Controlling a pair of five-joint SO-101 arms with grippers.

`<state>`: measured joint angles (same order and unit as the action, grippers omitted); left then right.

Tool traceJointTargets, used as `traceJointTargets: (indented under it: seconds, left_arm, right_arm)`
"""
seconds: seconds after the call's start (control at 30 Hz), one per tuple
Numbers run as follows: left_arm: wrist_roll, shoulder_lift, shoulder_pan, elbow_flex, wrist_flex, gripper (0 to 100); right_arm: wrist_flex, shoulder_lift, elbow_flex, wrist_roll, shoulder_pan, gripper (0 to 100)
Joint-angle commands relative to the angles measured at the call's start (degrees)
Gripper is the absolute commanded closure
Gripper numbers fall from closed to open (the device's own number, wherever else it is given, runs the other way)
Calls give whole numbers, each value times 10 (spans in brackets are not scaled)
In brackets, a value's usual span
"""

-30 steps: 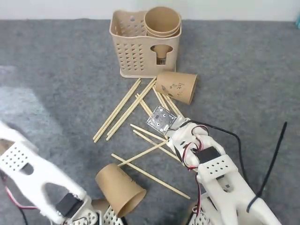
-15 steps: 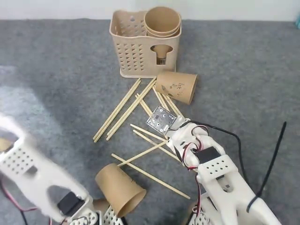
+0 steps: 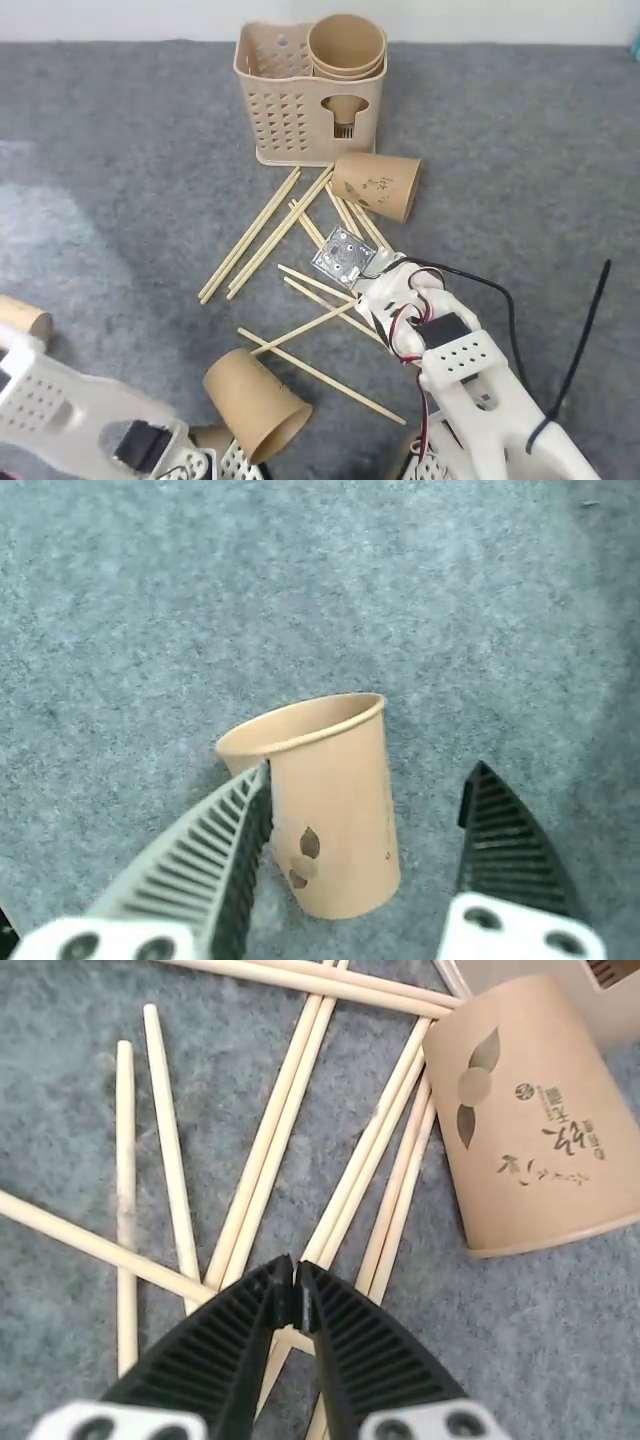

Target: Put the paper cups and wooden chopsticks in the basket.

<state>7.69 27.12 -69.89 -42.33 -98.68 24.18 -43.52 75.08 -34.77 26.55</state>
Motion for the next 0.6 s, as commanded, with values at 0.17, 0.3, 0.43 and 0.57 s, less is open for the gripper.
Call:
traceJointTargets:
  seconds: [0.17, 0.3, 0.43, 0.57]
  left_arm:
    - [-26, 58, -14, -23, 52, 703]
    - [-28, 140, -16, -95, 44, 703]
    - [-62, 226, -5, -186, -8, 703]
    - [-96, 276, 7, -217, -20, 705]
  right_arm:
    - [-18, -21, 10, -14, 4, 990]
    - [-18, -21, 11, -14, 4, 990]
    - [-18, -21, 11, -14, 4, 990]
    - [-18, -21, 11, -14, 4, 990]
